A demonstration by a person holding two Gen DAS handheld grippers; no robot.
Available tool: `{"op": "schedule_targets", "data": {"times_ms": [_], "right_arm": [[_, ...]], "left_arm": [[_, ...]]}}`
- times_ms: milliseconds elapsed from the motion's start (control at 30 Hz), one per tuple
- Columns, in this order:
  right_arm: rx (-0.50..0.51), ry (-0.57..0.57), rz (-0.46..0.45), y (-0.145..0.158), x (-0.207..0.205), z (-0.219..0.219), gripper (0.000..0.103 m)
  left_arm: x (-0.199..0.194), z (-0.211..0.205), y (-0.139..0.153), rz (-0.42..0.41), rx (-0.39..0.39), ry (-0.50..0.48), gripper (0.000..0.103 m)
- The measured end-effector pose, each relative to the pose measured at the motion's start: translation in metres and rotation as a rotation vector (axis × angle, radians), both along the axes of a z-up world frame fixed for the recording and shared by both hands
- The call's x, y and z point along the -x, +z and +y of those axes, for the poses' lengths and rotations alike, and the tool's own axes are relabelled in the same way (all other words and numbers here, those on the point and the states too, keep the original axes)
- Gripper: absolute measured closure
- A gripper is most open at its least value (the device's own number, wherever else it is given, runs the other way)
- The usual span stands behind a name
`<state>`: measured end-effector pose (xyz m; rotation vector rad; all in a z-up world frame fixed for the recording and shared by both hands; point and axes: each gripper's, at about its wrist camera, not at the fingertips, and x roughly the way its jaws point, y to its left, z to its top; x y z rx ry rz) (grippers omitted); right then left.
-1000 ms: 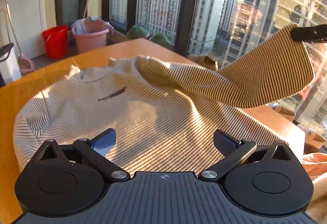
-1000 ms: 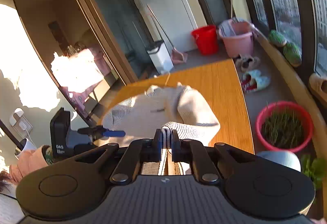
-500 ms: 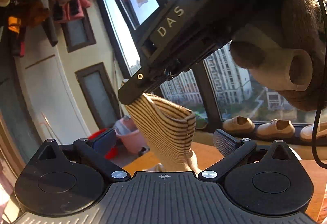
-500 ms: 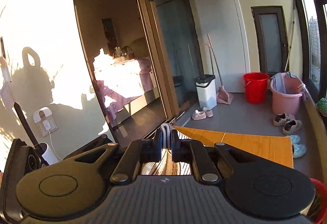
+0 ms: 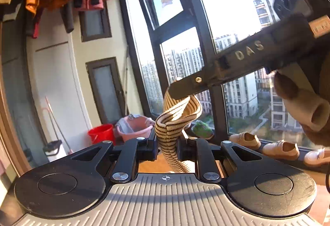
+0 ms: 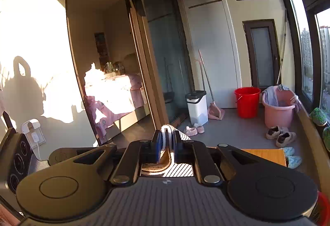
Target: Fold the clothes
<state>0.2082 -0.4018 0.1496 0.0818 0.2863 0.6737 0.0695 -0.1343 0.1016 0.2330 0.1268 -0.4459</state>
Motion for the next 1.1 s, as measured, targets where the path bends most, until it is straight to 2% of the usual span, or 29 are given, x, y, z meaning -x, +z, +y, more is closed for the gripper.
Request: {"op": "schedule_targets", "data": {"times_ms": [67, 167, 267, 367, 467, 533, 567, 600, 633, 733, 767, 800, 867, 967, 1033, 1100], "right_arm": [[0.028, -0.049, -0.080, -0.002, 0.006, -0.005, 0.080], [0.131, -0.136, -0.160, -0.021, 0.015, -0.006, 0.063], [0.245, -0.116, -0.146, -0.057, 0.019, 0.007, 0.057], [0.347, -0.067, -0.103, -0.096, 0.014, 0.032, 0.048], [0.496, -0.073, -0.111, -0.137, -0.004, 0.062, 0.048], [0.554, -0.116, -0.111, -0.157, -0.024, 0.070, 0.049], [0.578, -0.149, -0.115, -0.165, -0.035, 0.072, 0.055], [0.602, -0.183, -0.116, -0.171, -0.045, 0.071, 0.074], [0.617, -0.222, -0.118, -0.173, -0.053, 0.067, 0.078], [0.653, -0.338, -0.147, -0.176, -0.063, 0.050, 0.079], [0.670, -0.372, -0.167, -0.177, -0.062, 0.043, 0.077], [0.690, -0.393, -0.178, -0.179, -0.061, 0.037, 0.067], [0.731, -0.421, -0.191, -0.186, -0.059, 0.027, 0.056], [0.760, -0.390, -0.149, -0.197, -0.053, 0.018, 0.054], [0.781, -0.353, -0.140, -0.203, -0.047, 0.016, 0.047], [0.795, -0.312, -0.141, -0.209, -0.040, 0.016, 0.035]], "left_arm": [[-0.012, 0.015, 0.009, 0.054, 0.081, 0.010, 0.085], [-0.034, 0.044, 0.015, 0.159, 0.215, 0.032, 0.085], [-0.048, 0.060, 0.010, 0.238, 0.293, 0.055, 0.085], [-0.060, 0.070, 0.003, 0.282, 0.325, 0.079, 0.085], [-0.069, 0.076, 0.002, 0.305, 0.347, 0.063, 0.085], [-0.073, 0.074, 0.005, 0.305, 0.353, 0.045, 0.085], [-0.075, 0.071, 0.007, 0.294, 0.346, 0.041, 0.085], [-0.077, 0.067, 0.008, 0.282, 0.336, 0.039, 0.085], [-0.080, 0.065, 0.010, 0.275, 0.327, 0.037, 0.085], [-0.094, 0.053, 0.009, 0.272, 0.312, 0.025, 0.085], [-0.098, 0.051, 0.005, 0.281, 0.310, 0.019, 0.085], [-0.103, 0.048, -0.003, 0.295, 0.308, 0.017, 0.085], [-0.108, 0.047, -0.020, 0.327, 0.304, 0.026, 0.085], [-0.120, 0.056, -0.060, 0.445, 0.308, 0.078, 0.084], [-0.131, 0.069, -0.089, 0.543, 0.303, 0.144, 0.083], [-0.136, 0.080, -0.117, 0.621, 0.299, 0.206, 0.083]]}}
